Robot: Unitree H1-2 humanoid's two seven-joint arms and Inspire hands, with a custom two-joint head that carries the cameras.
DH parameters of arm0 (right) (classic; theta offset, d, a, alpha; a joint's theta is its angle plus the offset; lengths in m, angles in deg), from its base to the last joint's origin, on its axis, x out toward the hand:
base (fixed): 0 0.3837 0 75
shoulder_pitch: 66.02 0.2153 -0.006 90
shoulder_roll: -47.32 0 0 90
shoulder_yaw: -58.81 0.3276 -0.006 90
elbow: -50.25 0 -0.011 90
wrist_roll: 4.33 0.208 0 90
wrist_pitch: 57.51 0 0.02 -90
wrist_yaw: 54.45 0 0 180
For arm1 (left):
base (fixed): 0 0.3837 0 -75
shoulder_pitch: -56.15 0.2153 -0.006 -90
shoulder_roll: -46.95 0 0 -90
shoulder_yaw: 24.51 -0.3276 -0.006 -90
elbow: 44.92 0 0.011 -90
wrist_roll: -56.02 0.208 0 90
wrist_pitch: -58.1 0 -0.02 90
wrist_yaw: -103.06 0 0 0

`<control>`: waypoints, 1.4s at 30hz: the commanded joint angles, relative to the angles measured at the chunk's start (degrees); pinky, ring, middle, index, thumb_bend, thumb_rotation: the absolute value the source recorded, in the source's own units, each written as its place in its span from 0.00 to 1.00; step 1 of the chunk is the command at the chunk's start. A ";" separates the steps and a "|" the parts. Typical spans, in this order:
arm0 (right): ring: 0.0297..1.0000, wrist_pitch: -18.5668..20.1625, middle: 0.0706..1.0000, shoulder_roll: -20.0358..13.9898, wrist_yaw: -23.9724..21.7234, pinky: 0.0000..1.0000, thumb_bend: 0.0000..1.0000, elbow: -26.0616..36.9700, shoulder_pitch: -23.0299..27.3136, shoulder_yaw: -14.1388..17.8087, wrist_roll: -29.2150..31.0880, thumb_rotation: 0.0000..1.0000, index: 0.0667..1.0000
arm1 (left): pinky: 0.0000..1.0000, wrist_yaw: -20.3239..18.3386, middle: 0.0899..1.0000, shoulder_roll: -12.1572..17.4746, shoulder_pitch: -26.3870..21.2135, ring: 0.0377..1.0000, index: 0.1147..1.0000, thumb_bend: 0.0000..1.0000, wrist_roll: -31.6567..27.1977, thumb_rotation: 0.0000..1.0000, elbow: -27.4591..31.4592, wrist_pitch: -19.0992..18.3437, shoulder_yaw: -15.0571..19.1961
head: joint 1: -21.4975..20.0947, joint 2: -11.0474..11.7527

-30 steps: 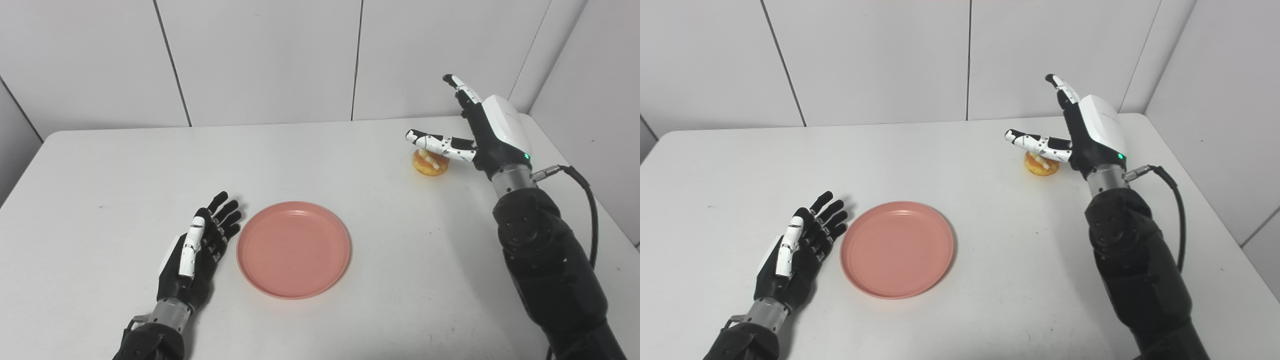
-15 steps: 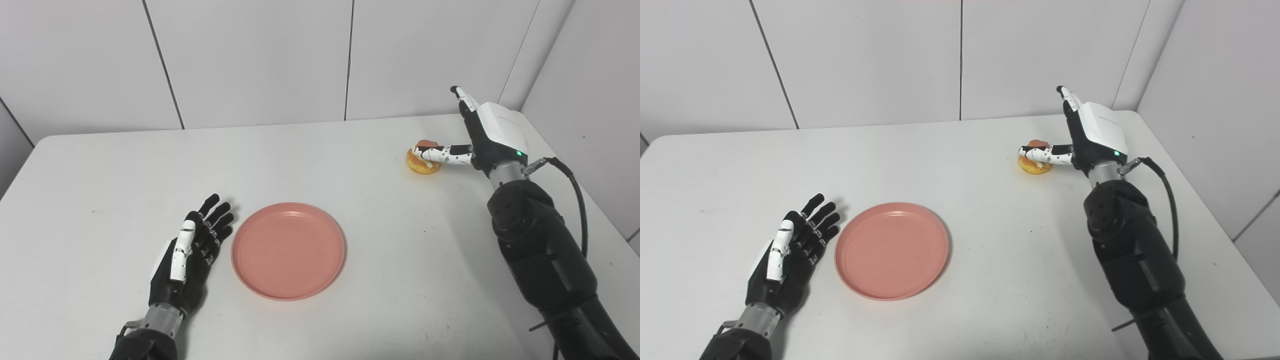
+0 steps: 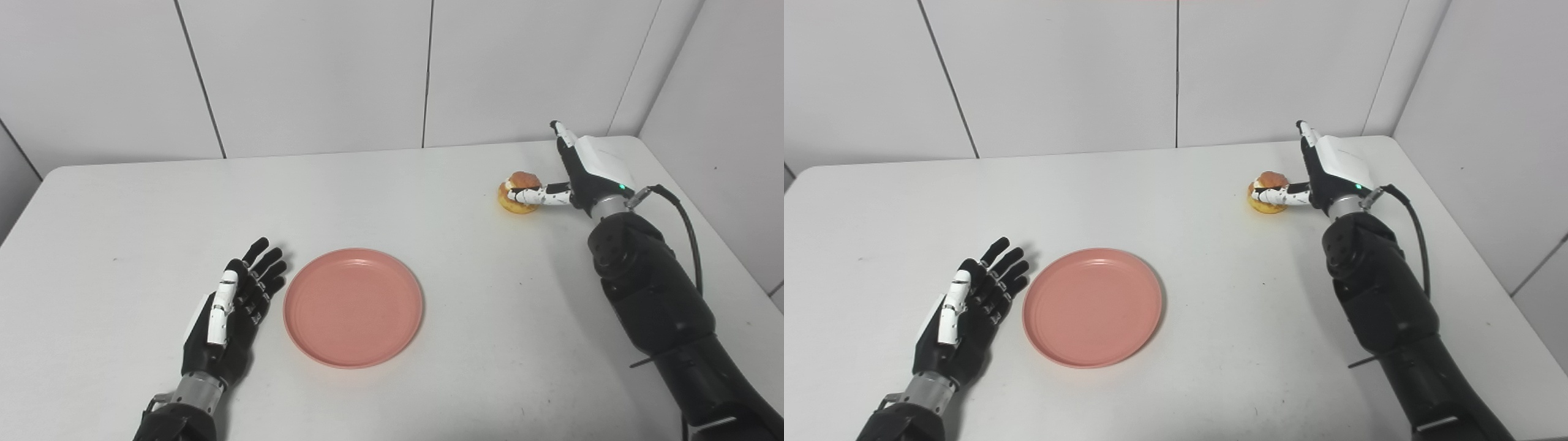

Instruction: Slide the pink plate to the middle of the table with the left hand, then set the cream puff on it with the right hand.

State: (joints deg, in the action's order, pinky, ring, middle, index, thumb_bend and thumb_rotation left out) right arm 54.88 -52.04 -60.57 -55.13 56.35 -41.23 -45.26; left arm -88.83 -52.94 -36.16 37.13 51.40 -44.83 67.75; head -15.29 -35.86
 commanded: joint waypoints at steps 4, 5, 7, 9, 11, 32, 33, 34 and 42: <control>0.90 -2.56 0.95 -0.78 2.43 0.77 0.85 -3.58 5.29 -0.53 0.49 0.50 0.97 | 0.94 0.04 0.90 0.45 -0.12 0.92 0.88 0.45 0.07 1.00 0.07 -1.34 -0.05 | 0.37 -0.24; 0.90 -2.46 0.95 -0.63 2.57 0.77 0.85 -4.40 5.66 -0.68 0.56 0.50 0.97 | 0.94 0.14 0.90 0.40 -0.08 0.92 0.88 0.45 0.00 1.00 0.29 -1.59 -0.03 | 0.43 -0.38; 0.89 -2.27 0.95 -0.29 2.69 0.76 0.85 -5.79 6.30 -0.94 0.85 0.49 0.97 | 0.94 0.10 0.90 0.41 -0.04 0.91 0.88 0.44 0.01 1.00 0.37 -1.51 -0.03 | 0.48 -0.55; 0.88 -2.31 0.94 0.00 2.87 0.75 0.86 -7.02 6.83 -1.25 1.19 0.48 0.97 | 0.95 -0.06 0.90 0.48 0.01 0.92 0.88 0.44 -0.05 1.00 0.29 -1.29 0.02 | 0.54 -0.65; 0.89 -2.12 0.94 0.30 2.93 0.75 0.86 -8.12 7.36 -1.51 1.62 0.48 0.97 | 0.94 -0.11 0.90 0.50 0.07 0.91 0.88 0.44 -0.12 1.00 0.39 -1.27 0.06 | 0.59 -0.85; 0.86 -4.75 0.91 2.36 5.34 0.73 0.86 -16.86 12.35 -4.13 5.31 0.42 0.91 | 0.94 0.11 0.90 0.41 0.20 0.91 0.88 0.45 -0.58 1.00 1.75 -2.74 0.42 | 1.06 -2.07; 0.86 -4.75 0.91 2.37 5.42 0.72 0.86 -16.92 12.42 -4.23 5.43 0.42 0.91 | 0.94 0.09 0.90 0.40 0.19 0.91 0.88 0.45 -0.60 1.00 1.73 -2.76 0.47 | 1.06 -2.07; 0.85 -5.05 0.91 2.43 5.76 0.72 0.87 -17.19 12.54 -4.32 5.57 0.41 0.91 | 0.94 0.10 0.90 0.41 0.19 0.91 0.88 0.45 -0.51 1.00 1.71 -2.72 0.47 | 1.03 -2.19; 0.84 -6.64 0.90 2.94 7.23 0.70 0.88 -19.89 13.66 -4.56 6.86 0.37 0.88 | 0.95 0.06 0.90 0.17 0.10 0.91 0.88 0.46 -0.66 1.00 1.81 -2.76 0.42 | 1.39 -2.50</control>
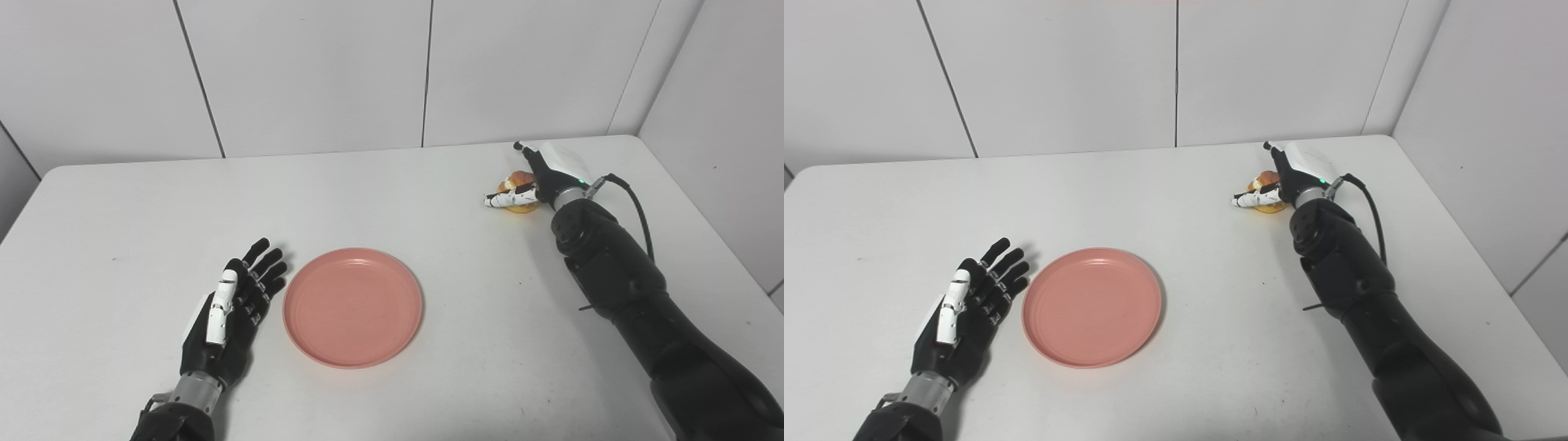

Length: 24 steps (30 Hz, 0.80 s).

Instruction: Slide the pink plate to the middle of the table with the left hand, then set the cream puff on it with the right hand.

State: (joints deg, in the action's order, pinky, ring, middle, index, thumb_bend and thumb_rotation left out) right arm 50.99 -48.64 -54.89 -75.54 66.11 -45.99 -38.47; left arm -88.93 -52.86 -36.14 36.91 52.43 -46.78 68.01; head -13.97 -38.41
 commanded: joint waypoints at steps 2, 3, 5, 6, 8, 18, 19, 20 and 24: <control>0.84 -3.10 0.90 -0.58 1.62 0.70 0.88 -0.08 4.10 -0.05 0.14 0.37 0.88 | 0.95 0.23 0.90 -0.01 0.02 0.91 0.88 0.46 -0.53 1.00 0.92 -0.96 0.15 | 0.22 0.00; 0.84 -3.19 0.90 -0.67 1.66 0.70 0.88 -0.33 4.20 -0.28 0.00 0.37 0.88 | 0.95 0.35 0.90 -0.03 0.00 0.91 0.88 0.46 -0.38 1.00 1.05 -1.07 0.10 | 0.22 0.00; 0.83 -3.10 0.89 -0.85 1.63 0.69 0.88 -0.67 4.37 -0.77 -0.33 0.38 0.87 | 0.94 0.59 0.90 -0.02 0.05 0.91 0.88 0.46 0.01 1.00 1.40 -1.23 0.01 | 0.25 -0.06; 0.83 -3.04 0.89 -0.91 1.60 0.69 0.88 -0.77 4.42 -0.94 -0.39 0.38 0.87 | 0.94 0.63 0.90 -0.01 0.06 0.91 0.88 0.46 0.08 1.00 1.51 -1.25 -0.02 | 0.25 -0.06; 0.83 -2.65 0.89 -1.11 1.35 0.69 0.87 -1.26 4.64 -1.49 -0.69 0.38 0.87 | 0.94 0.72 0.90 0.06 0.11 0.90 0.88 0.46 0.17 1.00 1.71 -1.29 -0.05 | 0.20 -0.12; 0.80 -0.59 0.86 -1.73 0.13 0.67 0.87 -2.46 4.69 -2.64 -1.01 0.39 0.85 | 0.94 0.58 0.90 0.13 0.03 0.90 0.88 0.46 -0.13 1.00 1.76 -1.46 0.08 | 0.14 -0.39; 0.80 -0.50 0.86 -1.77 0.11 0.66 0.86 -2.61 4.69 -2.63 -1.00 0.39 0.84 | 0.94 0.55 0.90 0.13 0.01 0.90 0.88 0.46 -0.19 1.00 1.72 -1.48 0.09 | 0.14 -0.39; 0.80 -0.35 0.86 -1.84 0.03 0.66 0.86 -2.88 4.75 -2.71 -1.10 0.38 0.84 | 0.95 0.58 0.90 0.14 0.02 0.90 0.88 0.46 -0.17 1.00 1.78 -1.55 0.09 | 0.10 -0.46; 0.80 -0.17 0.85 -2.03 0.61 0.65 0.85 -3.08 4.59 -2.89 -1.70 0.37 0.83 | 0.94 0.60 0.90 0.23 0.06 0.90 0.88 0.46 0.00 1.00 1.87 -1.57 0.03 | 0.10 -0.46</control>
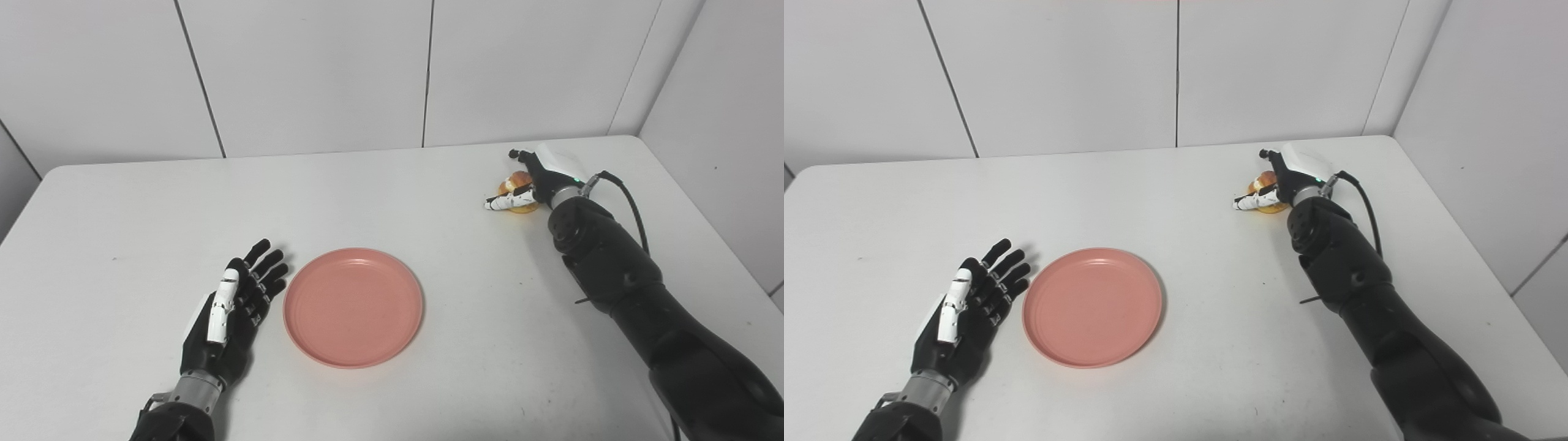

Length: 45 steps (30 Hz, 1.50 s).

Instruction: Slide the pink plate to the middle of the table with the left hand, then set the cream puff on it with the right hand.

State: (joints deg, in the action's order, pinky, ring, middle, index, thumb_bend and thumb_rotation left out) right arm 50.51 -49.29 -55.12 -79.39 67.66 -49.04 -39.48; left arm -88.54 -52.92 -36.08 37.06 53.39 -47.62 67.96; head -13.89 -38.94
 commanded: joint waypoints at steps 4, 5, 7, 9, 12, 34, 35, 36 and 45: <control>0.62 1.20 0.70 -1.11 2.02 0.51 0.80 0.87 2.74 1.05 -0.61 0.30 0.76 | 0.94 0.04 0.90 0.36 -0.05 0.90 0.88 0.47 -0.35 1.00 0.85 -0.71 0.17 | 0.06 -0.02; 0.57 1.46 0.65 -1.12 2.31 0.46 0.77 0.69 2.77 0.97 -0.92 0.27 0.74 | 0.94 0.04 0.90 0.37 -0.04 0.90 0.88 0.47 -0.34 1.00 0.84 -0.69 0.18 | 0.06 -0.02; 0.54 1.50 0.62 -1.21 3.12 0.44 0.74 0.32 2.79 0.79 -1.46 0.22 0.71 | 0.94 -0.06 0.90 0.44 -0.03 0.90 0.88 0.47 -0.33 1.00 0.75 -0.55 0.18 | 0.08 -0.12; 0.51 1.12 0.58 -1.28 4.34 0.42 0.65 -0.13 2.72 0.75 -1.76 0.17 0.59 | 0.94 -0.13 0.90 0.49 -0.01 0.90 0.88 0.47 -0.34 1.00 0.67 -0.47 0.19 | 0.08 -0.12; 0.46 0.49 0.54 -1.28 5.56 0.39 0.54 -0.54 2.43 1.09 -1.49 0.14 0.47 | 0.93 -0.12 0.89 0.51 -0.01 0.89 0.87 0.47 -0.28 1.00 0.49 -0.36 0.22 | 0.11 -0.12; 0.35 2.90 0.40 -1.70 2.76 0.29 0.50 8.23 2.43 2.36 -0.34 0.14 0.45 | 0.92 -0.38 0.89 0.63 -0.20 0.89 0.87 0.47 -0.57 1.00 0.13 -0.25 0.34 | -0.04 -0.12; 0.36 3.18 0.41 -1.81 2.25 0.30 0.50 9.81 2.34 2.53 -0.35 0.14 0.45 | 0.92 -0.39 0.89 0.64 -0.23 0.89 0.87 0.47 -0.52 1.00 0.11 -0.22 0.32 | -0.05 -0.06; 0.36 3.51 0.40 -1.92 1.71 0.30 0.50 11.40 2.31 2.64 -0.39 0.14 0.45 | 0.92 -0.35 0.89 0.62 -0.24 0.89 0.87 0.47 -0.49 1.00 0.12 -0.25 0.31 | -0.05 -0.06; 0.39 5.76 0.42 -1.60 -2.42 0.34 0.50 24.98 1.67 3.95 -0.39 0.14 0.45 | 0.92 -0.28 0.89 0.45 -0.48 0.89 0.87 0.47 -0.21 1.00 -0.32 0.04 0.13 | 0.04 0.25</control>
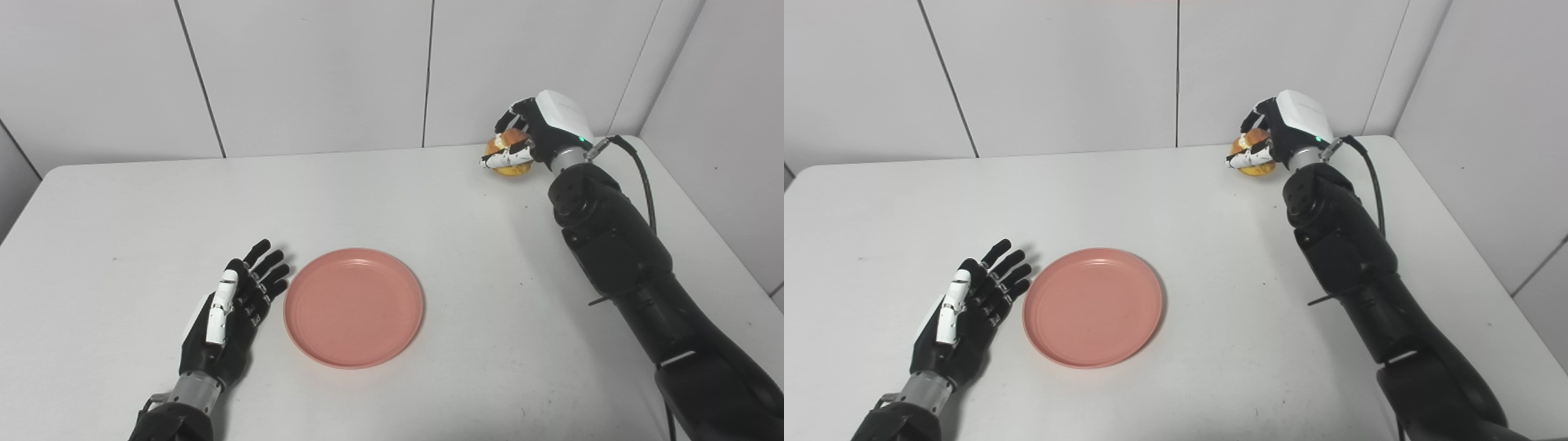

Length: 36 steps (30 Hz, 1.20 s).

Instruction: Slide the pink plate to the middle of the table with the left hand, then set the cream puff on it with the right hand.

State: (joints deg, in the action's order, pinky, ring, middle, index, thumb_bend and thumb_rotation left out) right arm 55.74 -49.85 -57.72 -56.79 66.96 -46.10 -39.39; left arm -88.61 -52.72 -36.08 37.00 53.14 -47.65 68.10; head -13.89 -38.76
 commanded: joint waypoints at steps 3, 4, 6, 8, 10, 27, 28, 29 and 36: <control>0.38 1.52 0.42 -0.30 -2.18 0.34 0.50 7.33 2.50 1.08 -0.12 0.14 0.45 | 0.92 0.00 0.89 0.08 -0.55 0.89 0.87 0.47 -0.09 1.00 -0.02 -0.07 -0.01 | 0.15 0.25; 0.39 1.70 0.42 -0.10 -2.80 0.35 0.50 8.50 2.54 1.08 -0.09 0.14 0.45 | 0.92 0.11 0.89 0.04 -0.57 0.89 0.87 0.47 -0.03 1.00 0.03 -0.15 -0.02 | 0.15 0.25; 0.40 2.32 0.42 0.64 -4.17 0.35 0.50 11.66 2.69 0.55 -0.64 0.14 0.45 | 0.92 -0.02 0.89 0.03 -0.60 0.88 0.87 0.47 0.08 1.00 -0.15 0.32 -0.06 | 0.28 0.37; 0.38 2.57 0.42 1.36 -5.31 0.33 0.50 14.23 2.78 -0.05 -1.04 0.14 0.45 | 0.92 -0.21 0.89 0.03 -0.68 0.89 0.87 0.47 0.09 1.00 -0.47 0.81 -0.07 | 0.45 0.41; 0.37 3.10 0.42 2.35 -6.83 0.31 0.50 16.49 2.80 -0.45 -1.47 0.14 0.45 | 0.92 -0.04 0.89 -0.14 -0.76 0.89 0.87 0.47 0.08 1.00 -0.53 0.86 -0.06 | 0.74 0.47; 0.37 1.87 0.42 11.38 -13.39 0.32 0.50 28.13 -3.15 -8.85 -6.37 0.13 0.45 | 0.91 4.89 0.86 -3.34 -0.34 0.87 0.84 0.46 4.27 1.00 2.68 -0.19 -1.16 | 6.59 -0.23; 0.37 1.61 0.42 11.91 -13.40 0.31 0.50 28.29 -3.76 -9.27 -6.36 0.13 0.45 | 0.91 5.39 0.86 -3.71 -0.30 0.87 0.84 0.46 4.58 1.00 3.15 -0.61 -1.34 | 7.55 -0.46; 0.36 1.42 0.42 12.50 -13.33 0.31 0.50 28.35 -4.40 -9.60 -6.26 0.13 0.45 | 0.91 5.81 0.87 -4.00 -0.27 0.87 0.84 0.45 4.90 1.00 3.50 -0.94 -1.49 | 7.69 -0.49; 0.41 0.73 0.45 14.92 -13.47 0.35 0.50 27.46 -8.06 -11.83 -7.11 0.13 0.45 | 0.90 7.76 0.87 -5.54 -0.34 0.87 0.84 0.44 7.19 1.00 5.53 -2.77 -2.66 | 10.61 -1.50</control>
State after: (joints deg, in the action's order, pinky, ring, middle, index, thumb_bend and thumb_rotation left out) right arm 58.36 -35.03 -71.85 -30.61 56.70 -58.47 -45.55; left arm -81.39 -57.80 -35.59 43.80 56.55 -49.91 65.77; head -4.13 -39.99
